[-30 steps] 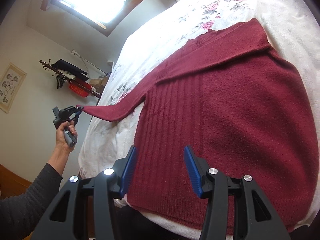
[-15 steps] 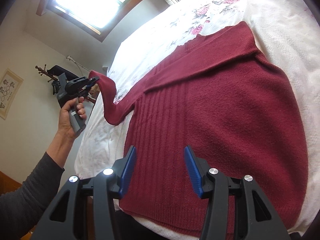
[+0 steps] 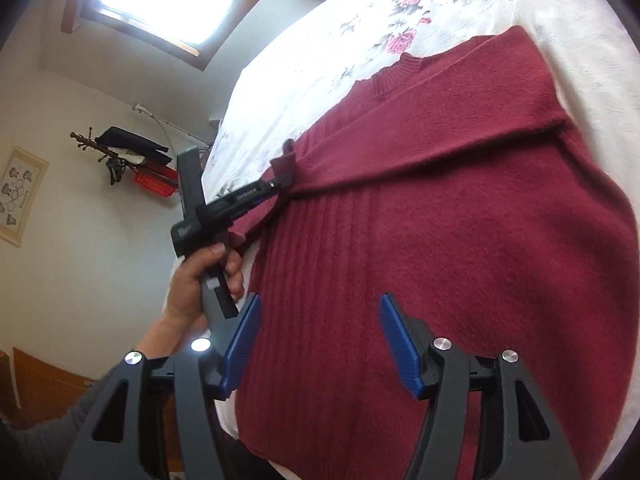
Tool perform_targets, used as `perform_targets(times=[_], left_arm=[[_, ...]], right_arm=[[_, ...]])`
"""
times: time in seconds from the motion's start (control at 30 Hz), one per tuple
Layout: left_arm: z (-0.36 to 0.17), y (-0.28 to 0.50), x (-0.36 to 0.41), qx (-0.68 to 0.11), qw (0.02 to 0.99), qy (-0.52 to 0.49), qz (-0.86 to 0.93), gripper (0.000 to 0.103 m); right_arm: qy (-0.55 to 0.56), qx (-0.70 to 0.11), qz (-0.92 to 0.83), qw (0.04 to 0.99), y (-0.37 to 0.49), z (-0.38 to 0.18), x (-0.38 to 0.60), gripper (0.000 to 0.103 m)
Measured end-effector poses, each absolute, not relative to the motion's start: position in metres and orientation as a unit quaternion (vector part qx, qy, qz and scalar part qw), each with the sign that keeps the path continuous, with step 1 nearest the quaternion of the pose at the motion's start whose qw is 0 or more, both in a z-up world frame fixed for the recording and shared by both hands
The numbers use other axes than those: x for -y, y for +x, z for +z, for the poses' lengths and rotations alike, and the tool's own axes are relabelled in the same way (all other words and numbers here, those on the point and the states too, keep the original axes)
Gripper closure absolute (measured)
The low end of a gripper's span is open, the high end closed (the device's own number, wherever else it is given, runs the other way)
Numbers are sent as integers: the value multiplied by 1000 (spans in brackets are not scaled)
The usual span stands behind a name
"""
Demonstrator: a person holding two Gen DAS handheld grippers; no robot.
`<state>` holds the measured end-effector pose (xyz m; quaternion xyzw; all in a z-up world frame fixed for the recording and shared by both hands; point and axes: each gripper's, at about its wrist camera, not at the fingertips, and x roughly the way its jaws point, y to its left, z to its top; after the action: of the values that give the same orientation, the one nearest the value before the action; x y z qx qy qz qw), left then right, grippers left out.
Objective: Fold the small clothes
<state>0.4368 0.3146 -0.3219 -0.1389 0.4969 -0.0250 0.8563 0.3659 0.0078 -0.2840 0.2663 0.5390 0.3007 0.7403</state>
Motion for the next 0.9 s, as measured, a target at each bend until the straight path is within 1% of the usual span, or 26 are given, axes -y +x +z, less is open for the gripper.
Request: perform_targets(times=[0.03, 0.07, 0.1, 0.17, 0.3, 0.33, 0.37, 0.47, 0.6, 0.67, 0.73, 0.77, 0.8, 0.9], left_arm=[[-321, 431, -318, -491, 859, -144, -23, 56], [-319, 426, -321, -485, 861, -150, -20, 48], [-317, 419, -326, -479, 862, -164, -21, 47], [-316, 400, -335, -470, 858, -206, -26, 42], [-320, 351, -337, -473, 839, -266, -39, 40], [-321, 334, -335, -469, 838, -277, -41, 38], [-323, 318, -331, -467, 837, -281, -43, 36], [-330, 274, -316, -471, 831, -292, -48, 36], [-343, 235, -300, -487, 818, -300, -57, 35], [-349, 226, -296, -491, 814, -306, -61, 34], [-354, 224, -295, -491, 811, -311, -61, 33], [-357, 223, -296, -492, 810, -313, -60, 33], [-359, 224, -296, -492, 808, -318, -59, 33], [-364, 224, -299, -496, 803, -324, -58, 33]], right_arm=[[279, -545, 305, 730, 382, -287, -12, 41], [290, -548, 313, 719, 399, -289, -18, 41], [300, -553, 326, 706, 416, -293, -26, 41], [318, -564, 337, 684, 450, -303, -43, 41], [344, -597, 363, 627, 517, -337, -92, 42], [343, -608, 365, 616, 532, -347, -106, 42], [341, -619, 356, 612, 544, -357, -116, 42], [317, -645, 337, 608, 571, -380, -145, 42], [293, -657, 335, 608, 581, -390, -175, 42], [282, -659, 332, 613, 577, -388, -183, 53], [281, -663, 329, 611, 576, -386, -187, 92], [277, -662, 326, 616, 575, -381, -187, 95], [271, -657, 328, 622, 574, -373, -189, 96], [247, -634, 342, 648, 571, -335, -191, 97]])
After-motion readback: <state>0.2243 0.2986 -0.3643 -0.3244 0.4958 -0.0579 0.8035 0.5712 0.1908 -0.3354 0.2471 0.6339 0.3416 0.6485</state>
